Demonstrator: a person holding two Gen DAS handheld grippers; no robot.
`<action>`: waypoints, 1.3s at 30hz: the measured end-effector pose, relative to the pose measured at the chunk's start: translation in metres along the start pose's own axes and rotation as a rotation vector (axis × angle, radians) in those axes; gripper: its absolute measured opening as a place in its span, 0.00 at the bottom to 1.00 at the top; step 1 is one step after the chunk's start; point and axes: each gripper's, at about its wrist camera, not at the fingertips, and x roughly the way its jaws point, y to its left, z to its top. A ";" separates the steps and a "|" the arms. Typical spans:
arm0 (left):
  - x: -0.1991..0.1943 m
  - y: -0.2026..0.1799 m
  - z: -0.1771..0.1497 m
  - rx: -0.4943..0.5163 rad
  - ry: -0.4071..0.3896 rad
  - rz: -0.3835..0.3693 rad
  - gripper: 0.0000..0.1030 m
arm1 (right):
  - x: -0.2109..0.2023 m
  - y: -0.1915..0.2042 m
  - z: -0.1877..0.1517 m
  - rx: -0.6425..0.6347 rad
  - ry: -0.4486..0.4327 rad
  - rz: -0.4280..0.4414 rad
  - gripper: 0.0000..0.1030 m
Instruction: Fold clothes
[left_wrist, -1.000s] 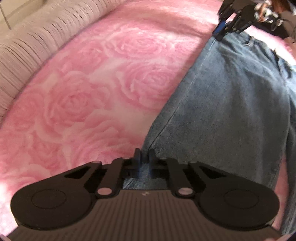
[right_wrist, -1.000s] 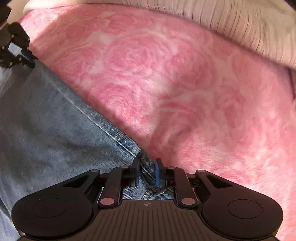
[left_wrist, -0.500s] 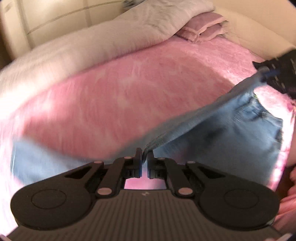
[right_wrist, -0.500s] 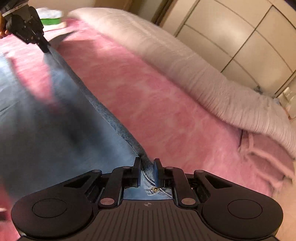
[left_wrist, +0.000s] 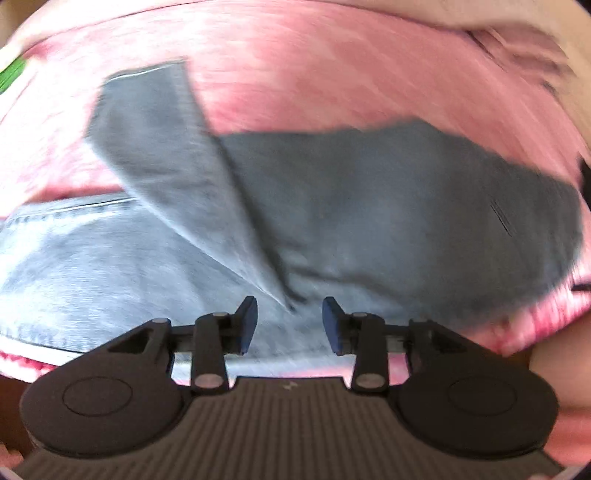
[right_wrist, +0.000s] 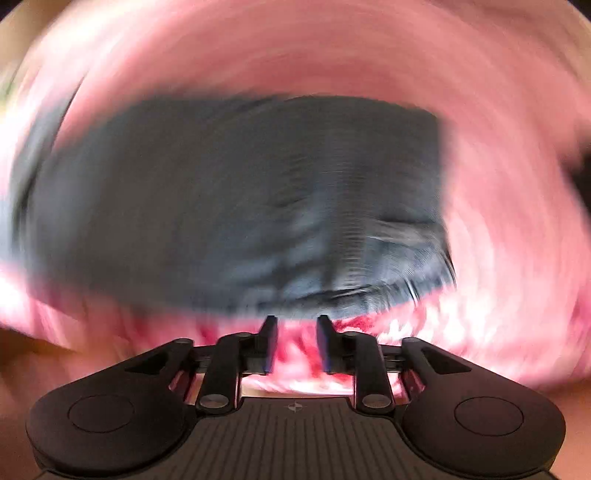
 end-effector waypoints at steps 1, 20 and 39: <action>0.002 0.008 0.006 -0.055 -0.004 0.010 0.37 | 0.000 -0.017 0.004 0.165 -0.028 0.035 0.30; 0.075 0.041 0.048 -0.232 0.030 0.088 0.24 | 0.021 -0.107 -0.012 1.014 -0.273 0.215 0.39; 0.020 0.042 0.020 -0.225 -0.158 0.131 0.00 | -0.020 -0.099 -0.008 0.815 -0.403 0.180 0.13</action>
